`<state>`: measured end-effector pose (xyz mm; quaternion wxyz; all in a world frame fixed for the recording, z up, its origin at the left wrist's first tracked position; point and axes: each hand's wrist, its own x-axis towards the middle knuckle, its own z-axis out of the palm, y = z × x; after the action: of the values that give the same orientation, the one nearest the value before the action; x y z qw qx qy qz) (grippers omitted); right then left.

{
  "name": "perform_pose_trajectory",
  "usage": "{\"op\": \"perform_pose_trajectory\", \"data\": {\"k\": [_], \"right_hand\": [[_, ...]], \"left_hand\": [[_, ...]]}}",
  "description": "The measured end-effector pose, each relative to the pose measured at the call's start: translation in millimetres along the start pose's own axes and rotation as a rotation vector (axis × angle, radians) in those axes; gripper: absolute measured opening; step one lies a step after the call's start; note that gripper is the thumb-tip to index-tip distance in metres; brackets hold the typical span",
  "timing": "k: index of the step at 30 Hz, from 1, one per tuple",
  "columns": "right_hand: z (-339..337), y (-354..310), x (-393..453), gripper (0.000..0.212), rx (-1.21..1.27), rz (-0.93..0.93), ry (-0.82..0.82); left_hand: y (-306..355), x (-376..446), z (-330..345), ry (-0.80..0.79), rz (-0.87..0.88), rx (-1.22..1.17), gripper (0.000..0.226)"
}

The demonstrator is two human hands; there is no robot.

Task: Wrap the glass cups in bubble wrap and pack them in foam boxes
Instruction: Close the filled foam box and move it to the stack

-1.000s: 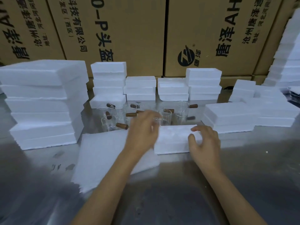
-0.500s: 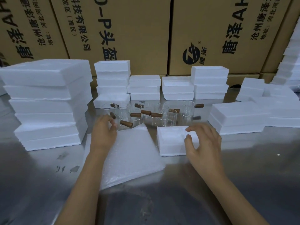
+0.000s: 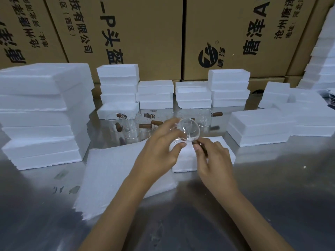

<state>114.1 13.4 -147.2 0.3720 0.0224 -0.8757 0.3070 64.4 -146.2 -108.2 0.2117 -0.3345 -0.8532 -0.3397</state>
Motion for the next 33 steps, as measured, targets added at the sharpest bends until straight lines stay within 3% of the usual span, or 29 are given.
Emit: {"op": "perform_pose_trajectory", "data": {"k": [3,6,8,10,12,15,23,26,30,33], "right_hand": [[-3,1,2,0.02,-0.021,0.037,-0.034],[-4,-1,2,0.017,-0.094,0.045,-0.084],[-3,-1,1,0.019,-0.132,0.069,-0.098],[-4,0,1,0.022,-0.116,0.122,-0.117],[-5,3,2,0.024,-0.088,0.156,-0.12],[-5,5,3,0.025,-0.07,0.192,-0.091],[-5,5,2,0.022,-0.058,0.21,-0.03],[-6,-3,0,0.02,0.196,0.27,-0.064],[-5,-17,1,0.028,0.596,0.405,-0.216],[-5,-22,-1,0.032,0.705,0.414,-0.336]], "left_hand": [[2,-2,3,0.027,-0.013,-0.073,0.015],[-1,-1,2,0.009,-0.023,-0.121,0.038],[-7,2,-2,-0.033,-0.121,-0.129,0.051],[-21,2,-8,-0.063,-0.264,-0.053,0.04],[-41,0,-15,-0.191,-0.448,0.065,0.027],[-57,-5,-22,-0.436,-0.636,0.141,0.045],[-56,-3,-33,-0.359,-0.58,-0.045,0.018],[-52,0,-40,-0.26,-0.52,-0.136,0.019],[-49,1,-43,-0.263,-0.433,-0.161,0.023],[-43,1,-46,-0.245,-0.339,-0.172,0.019]]}}
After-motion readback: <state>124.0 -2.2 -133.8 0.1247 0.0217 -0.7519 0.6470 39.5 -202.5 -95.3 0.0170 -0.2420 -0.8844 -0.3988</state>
